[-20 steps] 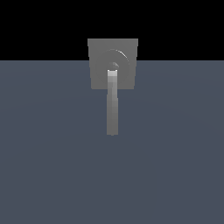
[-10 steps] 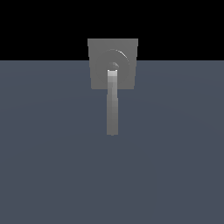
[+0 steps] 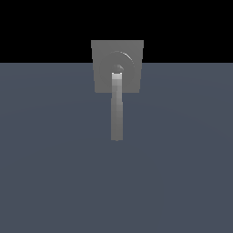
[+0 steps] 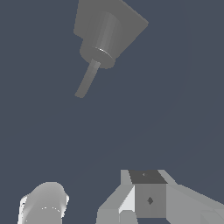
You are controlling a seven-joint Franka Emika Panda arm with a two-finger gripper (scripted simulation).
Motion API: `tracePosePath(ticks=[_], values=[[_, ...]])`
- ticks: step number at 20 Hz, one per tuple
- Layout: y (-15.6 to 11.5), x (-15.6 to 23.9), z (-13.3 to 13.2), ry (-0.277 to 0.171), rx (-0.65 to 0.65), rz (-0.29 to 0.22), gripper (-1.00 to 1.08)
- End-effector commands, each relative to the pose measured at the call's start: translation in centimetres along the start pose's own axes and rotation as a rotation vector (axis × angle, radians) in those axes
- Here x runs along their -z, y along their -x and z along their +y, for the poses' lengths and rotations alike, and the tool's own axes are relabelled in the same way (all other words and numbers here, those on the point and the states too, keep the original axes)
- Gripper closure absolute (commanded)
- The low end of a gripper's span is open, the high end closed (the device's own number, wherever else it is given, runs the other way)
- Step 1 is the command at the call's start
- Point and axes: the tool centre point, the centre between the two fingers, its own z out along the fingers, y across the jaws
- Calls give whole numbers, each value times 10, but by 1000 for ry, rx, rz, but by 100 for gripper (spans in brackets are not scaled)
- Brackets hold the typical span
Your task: Turn on the faucet by rotating a designated handle.
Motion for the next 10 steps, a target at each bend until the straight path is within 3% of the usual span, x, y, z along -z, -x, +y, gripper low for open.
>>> tracePosePath(ticks=[1, 6, 10], values=[[-2, 10, 4, 112, 65, 7, 108], [-7, 33, 8, 351, 206, -8, 108], [-12, 54, 7, 542, 323, -48, 108]])
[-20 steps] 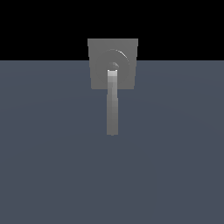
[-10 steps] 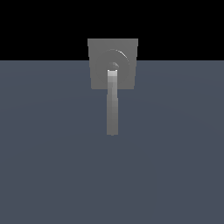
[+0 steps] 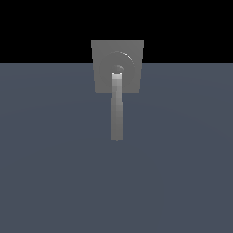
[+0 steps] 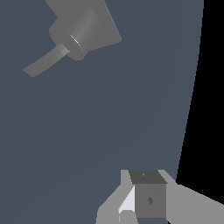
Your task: Turn on the faucet by rotating a designated handle.
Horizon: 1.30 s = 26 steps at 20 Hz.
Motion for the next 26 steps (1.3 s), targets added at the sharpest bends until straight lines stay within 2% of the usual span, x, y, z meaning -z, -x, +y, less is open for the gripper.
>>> tracePosePath(ticks=[1, 7, 13, 19, 26], values=[[-3, 13, 6, 119, 79, -29, 108], [-17, 45, 12, 385, 283, -135, 108], [-39, 78, 8, 630, 505, -289, 108], [-71, 106, -8, 847, 742, -488, 108], [-119, 123, -42, 1057, 1036, -772, 108]])
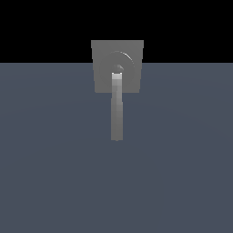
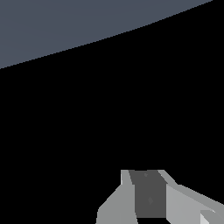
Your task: Turn on the faucet by rotating a designated handle.
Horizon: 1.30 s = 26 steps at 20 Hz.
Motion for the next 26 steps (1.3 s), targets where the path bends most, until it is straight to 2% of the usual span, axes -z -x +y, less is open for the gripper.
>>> tracePosePath(ticks=[1, 6, 12, 19, 26], values=[[-10, 16, 15, 69, 130, -79, 108], [-41, 47, 43, 192, 404, -236, 108], [-98, 82, 67, 322, 753, -424, 108], [-187, 116, 76, 455, 1180, -641, 108], [-292, 137, 57, 581, 1620, -857, 108]])
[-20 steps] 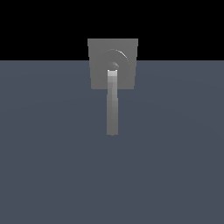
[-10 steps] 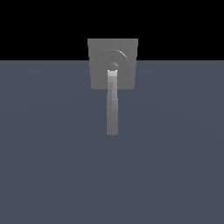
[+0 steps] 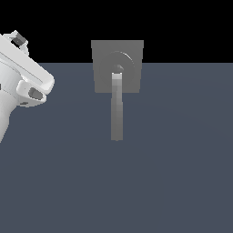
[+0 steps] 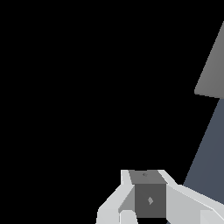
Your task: Turn on the faucet by rotating a designated handle.
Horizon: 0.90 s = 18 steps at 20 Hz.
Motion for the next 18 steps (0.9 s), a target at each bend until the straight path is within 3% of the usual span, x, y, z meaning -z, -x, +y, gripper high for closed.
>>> tracePosePath(ticks=[1, 10, 18], values=[[1, 18, 39, 57, 161, -75, 108], [-27, 92, 167, 250, 699, -342, 108], [-65, 145, 232, 363, 990, -512, 108]])
